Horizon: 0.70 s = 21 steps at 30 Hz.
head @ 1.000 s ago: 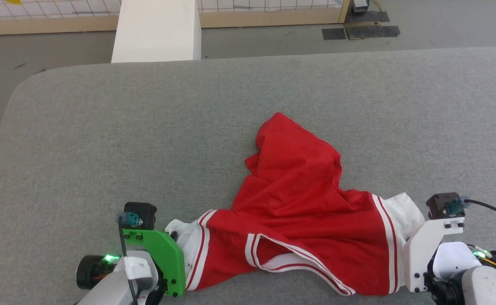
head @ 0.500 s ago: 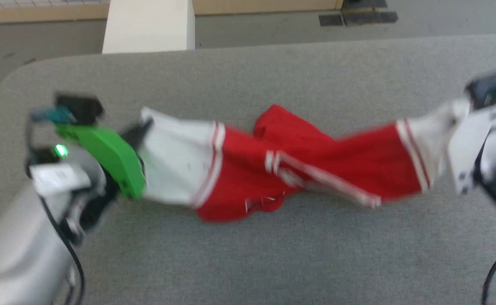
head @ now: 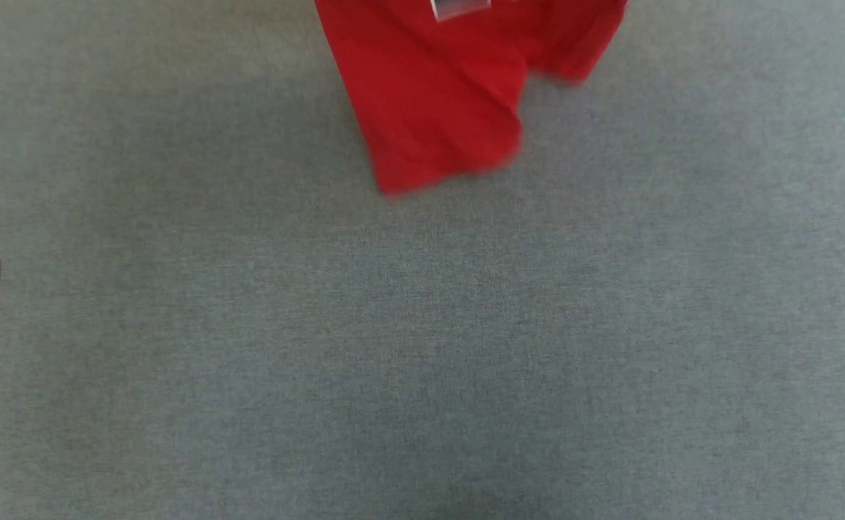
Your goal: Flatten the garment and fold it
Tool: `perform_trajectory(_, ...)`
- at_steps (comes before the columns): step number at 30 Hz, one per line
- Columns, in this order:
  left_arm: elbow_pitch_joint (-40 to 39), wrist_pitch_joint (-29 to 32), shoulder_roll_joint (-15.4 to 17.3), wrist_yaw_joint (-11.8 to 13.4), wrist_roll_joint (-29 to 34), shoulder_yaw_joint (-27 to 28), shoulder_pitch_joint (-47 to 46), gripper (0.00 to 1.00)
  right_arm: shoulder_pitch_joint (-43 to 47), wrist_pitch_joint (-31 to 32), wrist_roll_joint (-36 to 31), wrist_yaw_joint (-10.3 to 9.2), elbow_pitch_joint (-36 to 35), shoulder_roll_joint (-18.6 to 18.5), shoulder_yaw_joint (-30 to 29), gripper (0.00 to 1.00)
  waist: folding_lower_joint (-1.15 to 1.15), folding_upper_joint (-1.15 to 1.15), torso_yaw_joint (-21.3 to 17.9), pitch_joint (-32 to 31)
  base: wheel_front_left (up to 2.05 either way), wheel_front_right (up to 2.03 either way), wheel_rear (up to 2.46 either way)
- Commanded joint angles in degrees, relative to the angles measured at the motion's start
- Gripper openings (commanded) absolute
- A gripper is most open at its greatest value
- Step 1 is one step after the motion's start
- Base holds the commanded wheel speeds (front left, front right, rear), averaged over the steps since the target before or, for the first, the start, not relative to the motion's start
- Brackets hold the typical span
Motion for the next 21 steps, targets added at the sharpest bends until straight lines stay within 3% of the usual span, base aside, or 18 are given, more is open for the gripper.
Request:
perform_trajectory(1,0.9,-2.0,-0.7,0.4,0.8,0.8,-2.8,0.00,-3.0,-2.9,-1.5,-0.08,1.2,0.8,-0.8,0.00,-0.01,0.00,-0.4,5.2,0.00,0.00,0.00)
perform_trajectory(6,4.2,-11.5,-1.9,-0.4,3.3,2.8,-8.3,0.00,-10.4,-14.2,-6.8,-0.08,5.8,3.4,-3.4,0.00,-0.01,0.00,-0.2,6.2,0.00,0.00,0.00)
perform_trajectory(10,7.2,-14.5,-2.8,-2.2,2.5,2.8,-6.5,0.00,-10.1,-18.1,-8.0,-0.08,9.8,4.6,-4.4,0.00,-0.01,0.00,0.3,4.8,0.00,0.00,0.00)
perform_trajectory(16,10.9,-15.1,-3.6,-4.7,0.4,1.0,4.5,0.00,-0.5,-20.6,-4.7,-0.08,16.1,5.2,-3.5,0.00,-0.01,0.00,1.1,0.2,0.00,0.00,0.00)
perform_trajectory(21,10.2,-12.4,-3.9,-5.4,-2.3,-1.7,19.9,0.00,13.6,-19.0,3.2,-0.08,18.8,5.6,-3.5,0.00,-0.01,0.00,2.1,-6.0,0.00,0.00,0.00)
